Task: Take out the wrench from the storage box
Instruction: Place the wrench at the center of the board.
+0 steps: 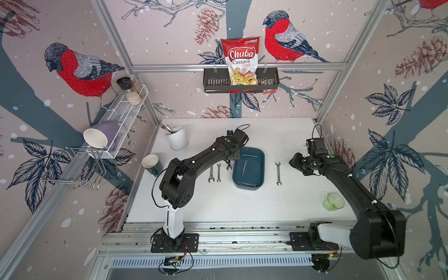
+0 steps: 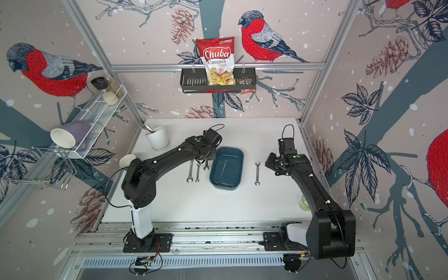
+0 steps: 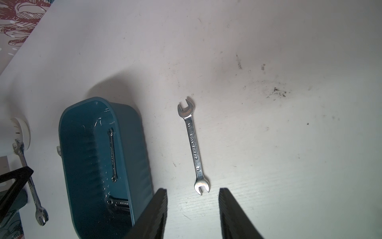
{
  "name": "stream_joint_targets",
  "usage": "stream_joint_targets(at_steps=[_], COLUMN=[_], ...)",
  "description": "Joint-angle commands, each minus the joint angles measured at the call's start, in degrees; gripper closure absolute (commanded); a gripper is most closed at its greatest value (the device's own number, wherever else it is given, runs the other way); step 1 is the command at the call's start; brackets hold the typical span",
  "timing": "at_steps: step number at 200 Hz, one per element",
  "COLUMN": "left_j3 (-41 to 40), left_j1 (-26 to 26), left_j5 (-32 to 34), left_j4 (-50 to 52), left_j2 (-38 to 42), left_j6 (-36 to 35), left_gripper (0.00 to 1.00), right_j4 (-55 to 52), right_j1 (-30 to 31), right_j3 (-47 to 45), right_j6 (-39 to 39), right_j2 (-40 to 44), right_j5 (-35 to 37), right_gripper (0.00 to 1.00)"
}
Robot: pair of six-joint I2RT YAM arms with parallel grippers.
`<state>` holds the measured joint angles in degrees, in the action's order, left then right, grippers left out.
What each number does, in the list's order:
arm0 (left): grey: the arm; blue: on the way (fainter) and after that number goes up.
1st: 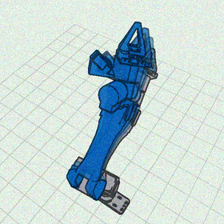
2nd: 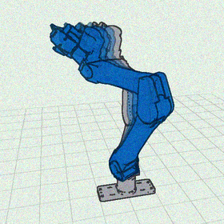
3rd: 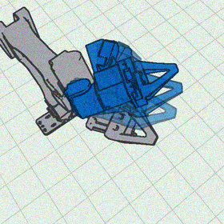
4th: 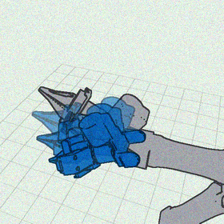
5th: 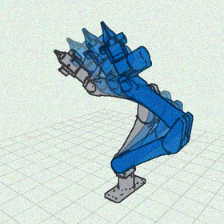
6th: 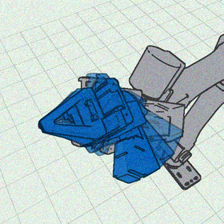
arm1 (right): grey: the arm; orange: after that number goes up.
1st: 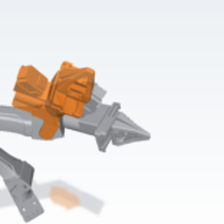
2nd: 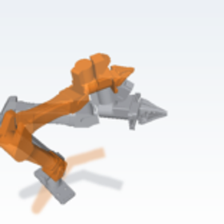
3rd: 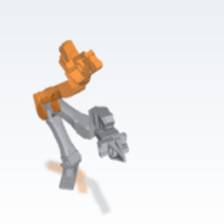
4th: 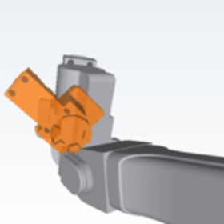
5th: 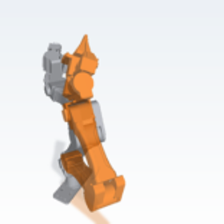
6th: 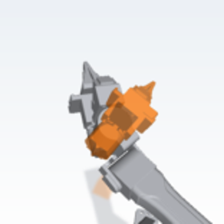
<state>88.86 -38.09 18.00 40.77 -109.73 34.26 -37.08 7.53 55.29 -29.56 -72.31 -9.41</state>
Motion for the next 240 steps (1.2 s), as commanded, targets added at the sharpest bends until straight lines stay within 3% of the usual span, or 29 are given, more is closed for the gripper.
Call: stream_joint_targets(at_steps=[1, 71, 112, 146, 184, 212, 240], left_j3=[-4.68, -13.44, -15.69, -16.94, -17.58, -18.28, -19.05], left_j1=[1.92, 2.4, 2.41, 2.4, 2.5, 3.34, 4.76], left_j5=[-0.68, -5.05, -6.56, -6.65, -6.16, -5.27, -4.47], left_j4=[-4.53, -13.18, -15.87, -16.72, -15.54, -13.84, -11.89], left_j2=[1.86, -1.24, -2.46, -2.42, -0.82, 4.78, 10.64], left_j6=[-1.07, -0.36, -0.17, -0.14, 0.24, 0.25, 0.18], left_gripper=[0.86, 0.86, 0.86, 0.86, 0.74, 0.62, 0.58], right_j4=[0.91, 3.59, 6.27, 7.72, 7.49, 6.25, 4.47], right_j1=[1.19, 14.51, 24.2, 28.85, 32.17, 33.79, 35.0], right_j3=[0.7, 6.23, 11.11, 14.64, 19.05, 22.55, 25.84], right_j6=[-0.53, -8.57, -13.0, -14.73, -15.78, -16.32, -16.62], right_j2=[0.3, -3.44, -10.46, -17.75, -26.14, -32.26, -37.24], right_j5=[-0.53, 3.14, 6.22, 7.64, 9.3, 10.67, 12.32], right_gripper=[0.54, 0.54, 0.53, 0.53, 0.53, 0.52, 0.5])
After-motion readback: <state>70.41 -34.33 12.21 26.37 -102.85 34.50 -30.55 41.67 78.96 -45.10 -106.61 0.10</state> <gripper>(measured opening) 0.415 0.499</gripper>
